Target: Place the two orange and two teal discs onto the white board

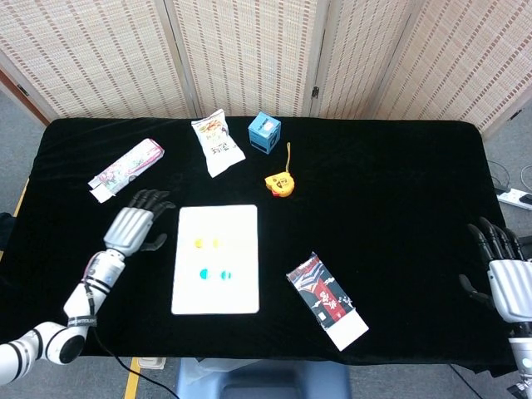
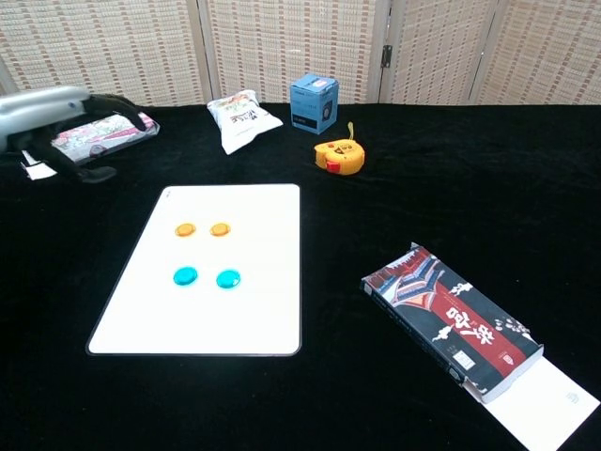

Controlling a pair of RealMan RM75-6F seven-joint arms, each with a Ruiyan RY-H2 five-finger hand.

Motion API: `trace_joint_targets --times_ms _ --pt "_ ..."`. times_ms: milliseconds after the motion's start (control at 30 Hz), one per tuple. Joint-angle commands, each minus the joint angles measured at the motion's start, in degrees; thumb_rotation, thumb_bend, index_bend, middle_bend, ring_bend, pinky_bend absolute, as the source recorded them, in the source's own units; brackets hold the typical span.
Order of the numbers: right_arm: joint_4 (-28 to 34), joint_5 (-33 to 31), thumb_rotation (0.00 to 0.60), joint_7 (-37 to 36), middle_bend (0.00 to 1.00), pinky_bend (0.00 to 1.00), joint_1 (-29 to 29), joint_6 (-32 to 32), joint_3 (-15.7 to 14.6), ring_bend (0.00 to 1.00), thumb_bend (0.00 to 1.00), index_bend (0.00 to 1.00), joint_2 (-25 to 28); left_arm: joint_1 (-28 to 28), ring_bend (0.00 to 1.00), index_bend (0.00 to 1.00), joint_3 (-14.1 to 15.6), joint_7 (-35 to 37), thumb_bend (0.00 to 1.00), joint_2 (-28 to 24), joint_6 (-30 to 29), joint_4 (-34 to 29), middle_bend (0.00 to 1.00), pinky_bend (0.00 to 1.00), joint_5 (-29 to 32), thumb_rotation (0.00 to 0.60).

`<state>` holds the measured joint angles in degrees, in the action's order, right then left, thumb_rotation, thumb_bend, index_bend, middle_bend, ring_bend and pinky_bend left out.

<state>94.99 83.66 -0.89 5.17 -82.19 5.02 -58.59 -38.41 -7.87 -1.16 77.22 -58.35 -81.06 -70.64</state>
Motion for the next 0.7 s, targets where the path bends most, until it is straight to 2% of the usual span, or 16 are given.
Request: trace_joint_targets --times_ms 33,200,400,700 --pt "-0.41 0.02 0.600 -2.29 0.00 0.00 0.86 1.49 0.05 0.00 0.36 0.00 0.56 4.39 0.00 0.24 -0.82 0.37 0.45 -2.07 -4.74 -0.20 0.10 0.00 3.15 0.600" --pt "-1.36 0.92 0.600 -7.25 0.00 0.00 1.76 3.26 -0.26 0.00 0.36 0.00 1.14 8.31 0.00 0.23 0.33 -2.06 0.45 -3.76 -9.11 -1.85 0.10 0.00 3.75 0.600" --pt "-2.91 2.61 0.600 -11.27 0.00 0.00 1.37 2.25 -1.06 0.00 0.36 0.00 -0.02 15.00 0.00 0.23 2.59 -3.62 0.45 -6.93 -16.79 -7.34 0.10 0.00 2.56 0.600" --pt "-2.58 3.74 0.600 -10.81 0.00 0.00 -0.06 -0.59 -1.83 0.00 0.36 0.00 -0.88 22.84 0.00 0.22 6.21 -4.05 0.44 -7.81 -26.46 -12.16 0.10 0.00 -3.58 0.600"
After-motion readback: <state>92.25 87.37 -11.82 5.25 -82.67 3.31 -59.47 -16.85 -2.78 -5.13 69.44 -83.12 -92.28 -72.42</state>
